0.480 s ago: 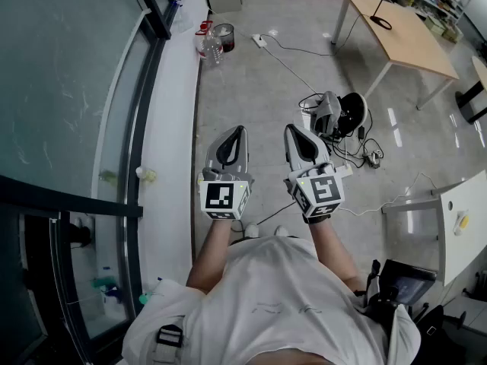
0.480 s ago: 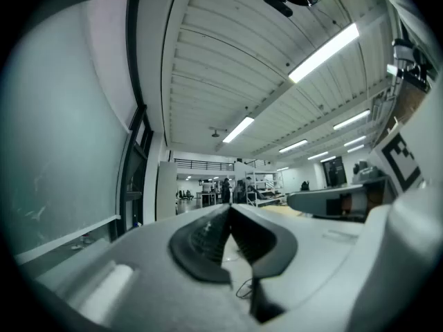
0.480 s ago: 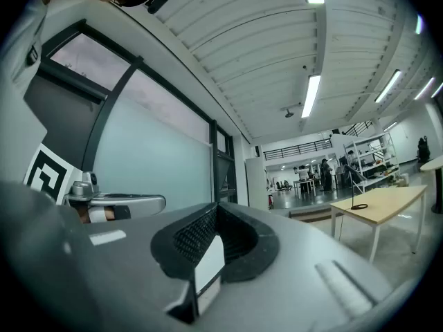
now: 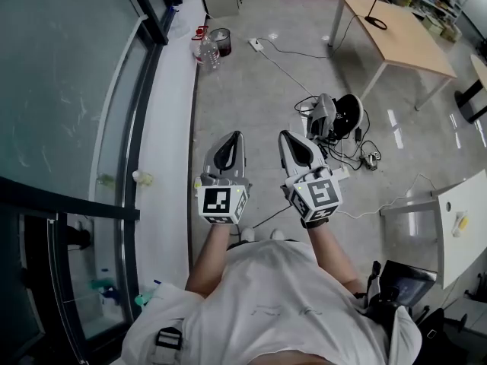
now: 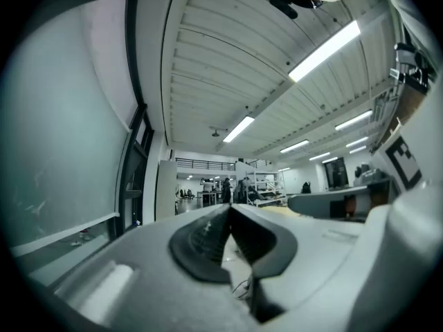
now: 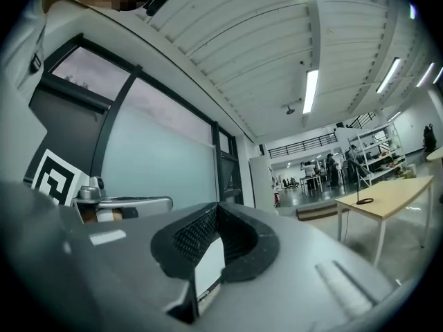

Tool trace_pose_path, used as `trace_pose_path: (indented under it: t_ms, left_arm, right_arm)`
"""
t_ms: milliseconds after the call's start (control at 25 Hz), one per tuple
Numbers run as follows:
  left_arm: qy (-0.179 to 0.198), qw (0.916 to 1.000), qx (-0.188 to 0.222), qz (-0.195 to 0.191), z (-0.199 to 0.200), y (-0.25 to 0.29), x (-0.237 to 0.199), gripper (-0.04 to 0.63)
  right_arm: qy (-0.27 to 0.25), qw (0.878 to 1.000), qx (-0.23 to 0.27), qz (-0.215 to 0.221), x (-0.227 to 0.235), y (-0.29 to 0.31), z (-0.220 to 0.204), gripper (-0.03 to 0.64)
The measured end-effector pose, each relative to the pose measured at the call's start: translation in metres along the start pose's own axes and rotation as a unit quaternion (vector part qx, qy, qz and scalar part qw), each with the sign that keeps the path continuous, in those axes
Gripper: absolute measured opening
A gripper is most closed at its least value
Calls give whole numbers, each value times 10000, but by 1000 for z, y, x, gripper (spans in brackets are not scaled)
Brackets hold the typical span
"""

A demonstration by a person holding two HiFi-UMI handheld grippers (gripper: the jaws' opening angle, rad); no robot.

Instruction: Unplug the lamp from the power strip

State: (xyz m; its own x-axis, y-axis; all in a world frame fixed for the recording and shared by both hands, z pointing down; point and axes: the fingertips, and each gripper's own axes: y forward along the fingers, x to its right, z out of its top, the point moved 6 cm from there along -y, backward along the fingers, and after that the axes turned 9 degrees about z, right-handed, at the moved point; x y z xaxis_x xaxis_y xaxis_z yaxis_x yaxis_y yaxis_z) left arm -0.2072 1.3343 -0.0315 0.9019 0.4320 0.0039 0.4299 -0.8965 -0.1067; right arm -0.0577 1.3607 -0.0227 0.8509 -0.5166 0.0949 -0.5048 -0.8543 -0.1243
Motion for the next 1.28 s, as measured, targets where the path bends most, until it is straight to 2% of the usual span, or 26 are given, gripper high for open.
trace_pose_path:
  t_ms: [160,320,600,760,840,920,1000,1160,1280]
  left_arm:
    - [24,9998,159,70,3,-3,20,2]
    - [271,9978,493,339,16,-24,39,2]
    - [90,9992,126,381,-12,-19,22,1]
    - [-80,9996,150,207,-21,4,17,2]
    - [-187,9989,385,189,-13,15,14,1]
    - [-225,9971,725,39,-1,28,12,0]
    - [-218,9957,893,-128,6,48,6,0]
    - [-303,9966,747,-151,0,94,-25,0]
    - [-24,9970,771,-43,-16,127,-57,0]
  right_arm:
    - [69,9999,-65,-42,13,-17,-4,8]
    - [194,9997,45,-143,27,-32,-10,8]
    - [511,9984,-79,211,14,-13,-32,8]
    - [497,9985,-180,124,22,1,-40,8]
    - [507,9985,-185,2,34,10,-43,8]
    - [544,9984,-139,-84,47,22,-42,8]
    - [513,9985,-118,-120,59,40,-36,5]
    - [338,9990,-114,-269,75,86,-23,1]
    - [300,9986,-158,-403,82,125,-23,0]
